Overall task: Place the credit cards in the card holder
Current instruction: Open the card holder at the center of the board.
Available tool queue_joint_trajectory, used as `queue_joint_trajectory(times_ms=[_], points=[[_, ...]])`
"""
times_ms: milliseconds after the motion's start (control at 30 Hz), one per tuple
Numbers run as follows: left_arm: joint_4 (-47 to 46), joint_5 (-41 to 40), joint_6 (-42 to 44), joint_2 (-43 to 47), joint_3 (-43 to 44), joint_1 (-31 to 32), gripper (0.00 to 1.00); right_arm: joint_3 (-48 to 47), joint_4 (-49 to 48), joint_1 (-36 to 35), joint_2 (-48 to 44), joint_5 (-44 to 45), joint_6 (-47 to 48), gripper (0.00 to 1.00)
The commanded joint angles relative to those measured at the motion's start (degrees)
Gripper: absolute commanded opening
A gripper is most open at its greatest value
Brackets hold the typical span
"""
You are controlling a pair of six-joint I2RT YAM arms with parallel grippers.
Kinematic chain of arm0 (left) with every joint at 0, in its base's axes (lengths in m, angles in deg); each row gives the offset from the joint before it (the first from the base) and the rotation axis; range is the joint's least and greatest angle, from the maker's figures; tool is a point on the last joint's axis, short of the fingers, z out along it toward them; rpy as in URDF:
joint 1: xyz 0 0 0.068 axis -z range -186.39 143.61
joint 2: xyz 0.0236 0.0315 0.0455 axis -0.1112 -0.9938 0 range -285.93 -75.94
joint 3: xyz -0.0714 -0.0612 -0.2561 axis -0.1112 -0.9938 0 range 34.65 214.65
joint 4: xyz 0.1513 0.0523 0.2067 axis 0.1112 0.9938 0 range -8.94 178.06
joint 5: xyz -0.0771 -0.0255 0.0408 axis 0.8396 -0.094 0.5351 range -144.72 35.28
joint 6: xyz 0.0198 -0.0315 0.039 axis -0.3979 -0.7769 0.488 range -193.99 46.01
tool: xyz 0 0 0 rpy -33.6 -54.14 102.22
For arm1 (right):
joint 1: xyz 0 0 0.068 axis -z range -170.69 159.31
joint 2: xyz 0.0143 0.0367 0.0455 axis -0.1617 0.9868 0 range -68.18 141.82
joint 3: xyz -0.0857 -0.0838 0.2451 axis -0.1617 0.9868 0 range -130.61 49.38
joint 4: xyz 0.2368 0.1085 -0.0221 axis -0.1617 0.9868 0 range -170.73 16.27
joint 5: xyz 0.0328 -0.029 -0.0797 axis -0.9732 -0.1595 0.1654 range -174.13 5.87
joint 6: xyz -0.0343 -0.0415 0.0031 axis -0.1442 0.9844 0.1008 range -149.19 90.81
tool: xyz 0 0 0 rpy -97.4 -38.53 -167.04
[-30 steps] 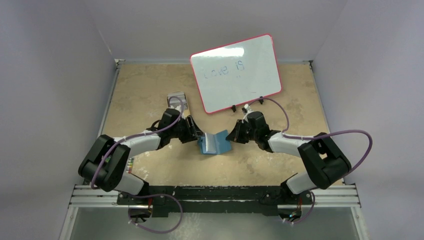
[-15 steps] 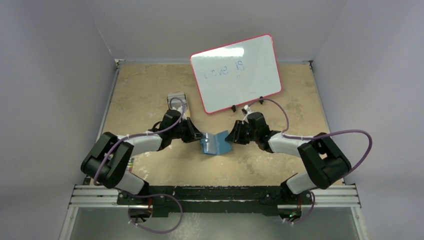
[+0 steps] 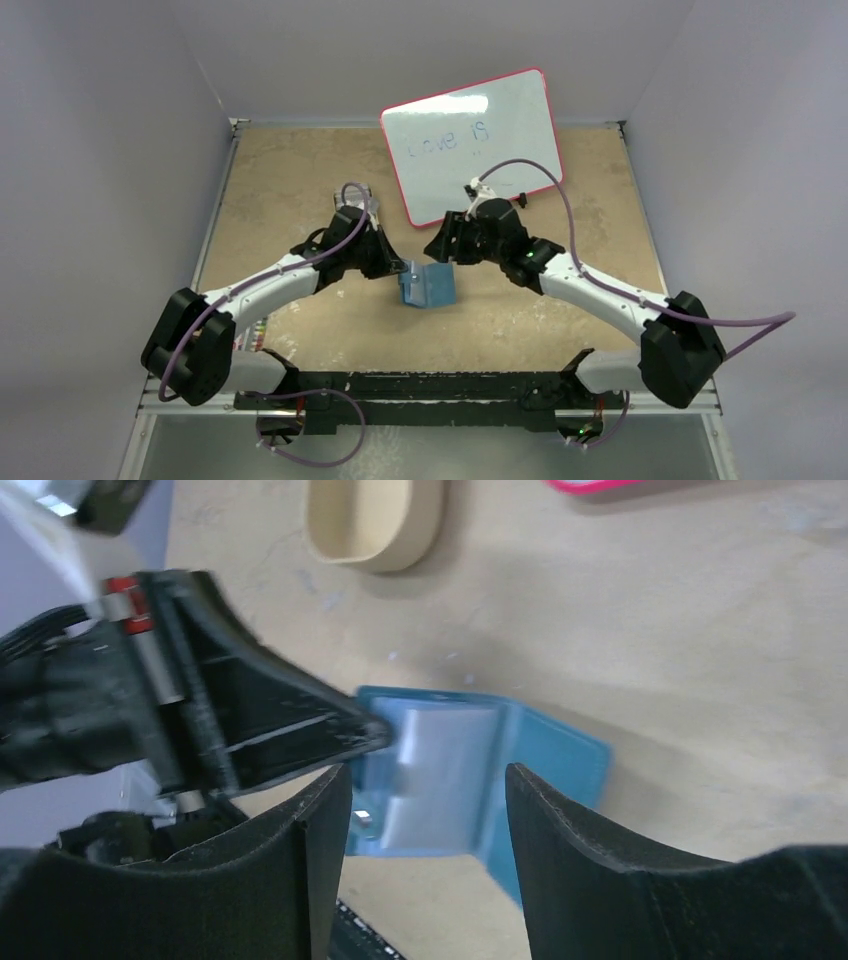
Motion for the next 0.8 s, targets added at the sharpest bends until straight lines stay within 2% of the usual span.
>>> queue_joint_trajectory(times_ms=[0, 467, 600, 767], points=[[4.2, -2.2, 0.6, 0.2, 2.1, 1.0, 0.0, -4.3, 2.7, -5.9, 3.5, 3.6, -0.9, 0.62], [-3.3, 0.9, -3.1, 2.6, -1.7, 1.0, 0.0, -3.1, -5.4, -7.6, 12.8, 0.4, -2.8, 0.65], [-1.6, -0.1, -2.5, 2.6, -1.5, 1.0, 0.0, -3.4, -2.3, -7.5, 14.9, 3.3, -2.1, 0.63], [5.3, -4.4, 0.3, 3.2, -0.1, 0.8, 0.0, -1.9, 1.3, -7.6, 15.2, 7.4, -1.8, 0.56]])
